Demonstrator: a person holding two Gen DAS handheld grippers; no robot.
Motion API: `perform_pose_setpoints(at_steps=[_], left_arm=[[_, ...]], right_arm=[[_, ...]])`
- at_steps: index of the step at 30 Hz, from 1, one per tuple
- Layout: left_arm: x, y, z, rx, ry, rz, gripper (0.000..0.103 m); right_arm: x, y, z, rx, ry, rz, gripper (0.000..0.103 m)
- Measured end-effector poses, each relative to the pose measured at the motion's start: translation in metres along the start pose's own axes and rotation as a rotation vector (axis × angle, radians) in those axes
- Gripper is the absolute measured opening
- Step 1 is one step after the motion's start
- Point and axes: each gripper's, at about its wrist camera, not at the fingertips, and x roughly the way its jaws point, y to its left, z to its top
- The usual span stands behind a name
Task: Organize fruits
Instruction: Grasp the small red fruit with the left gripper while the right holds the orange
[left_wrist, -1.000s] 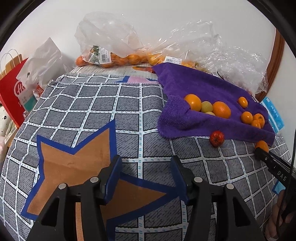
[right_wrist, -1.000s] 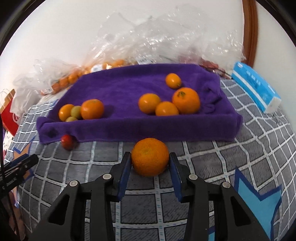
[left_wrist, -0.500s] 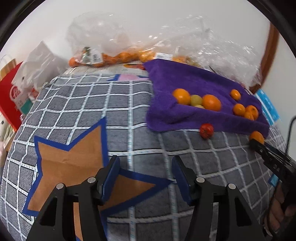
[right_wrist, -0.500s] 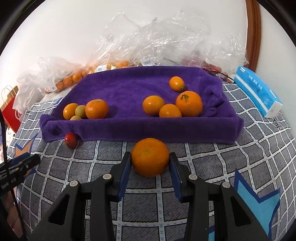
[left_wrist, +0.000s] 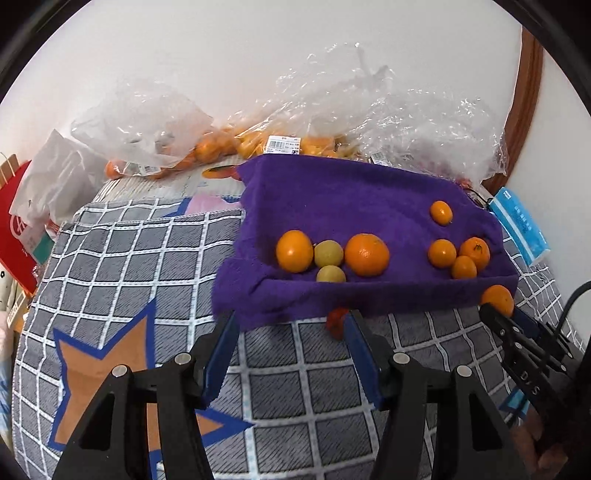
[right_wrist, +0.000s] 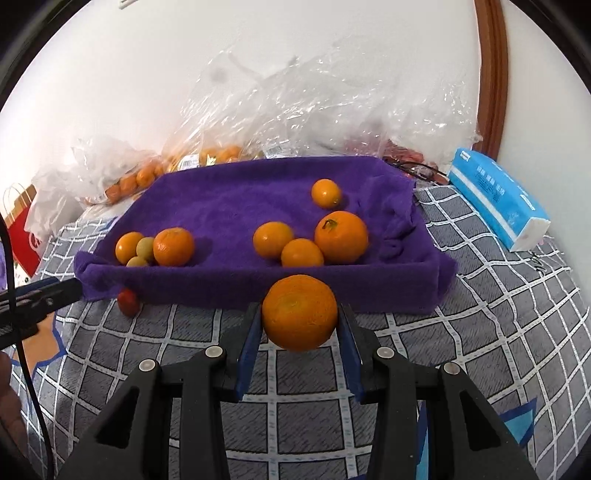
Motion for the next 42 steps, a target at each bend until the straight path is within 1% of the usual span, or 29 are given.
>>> perform_pose_setpoints(at_steps=[3,8,10,12,14,18,21,27,30,33,37,42], left_arm=[[0.008,0.002,-0.006,-0.013,0.003,-0.012,0.057],[0.018,0.006,-0.009,-0.043,0.041,-0.045,0.057],[0.016,0.005,-0.009,-0.039,0.049,-0.100,0.057],[0.014,0.004,-0.011,-0.037,0.046,-0.128,0.057],[0.015,0.005,-0.012,-0.043,0.049,-0.112,0.057],[0.024,0.009,-0.014,-0.065,0.091,-0.115,0.057],[0.029,0.011,-0.016,-0.082,0.101,-0.108,0.057],[0.027,0.004,-0.022,-0.055,0.080,-0.094,0.060],[0.024,-0.001,-0.027,-0.028,0.065,-0.101,0.060],[0.022,0.000,-0.030,-0.028,0.054,-0.109,0.060],[0.024,0.001,-0.026,-0.033,0.066,-0.122,0.060],[0.030,-0.001,-0.019,-0.044,0.078,-0.136,0.058]], right_arm=[[0.003,-0.001,-0.002,0.003,0.001,0.001,0.040],[0.005,0.001,-0.003,-0.015,0.008,0.012,0.040],[0.006,0.001,-0.003,-0.011,0.013,0.018,0.040],[0.007,0.000,-0.003,-0.003,0.016,0.017,0.040],[0.008,-0.001,-0.003,0.004,0.020,0.009,0.040],[0.008,-0.003,-0.003,0.010,0.021,0.021,0.040],[0.008,-0.004,-0.003,0.015,0.019,0.022,0.040],[0.007,-0.008,-0.004,0.039,0.017,0.038,0.040],[0.006,-0.009,-0.003,0.046,0.018,0.042,0.041],[0.006,-0.010,-0.003,0.050,0.019,0.046,0.041],[0.008,-0.010,-0.003,0.057,0.030,0.042,0.041],[0.005,-0.011,-0.004,0.063,0.017,0.044,0.041]])
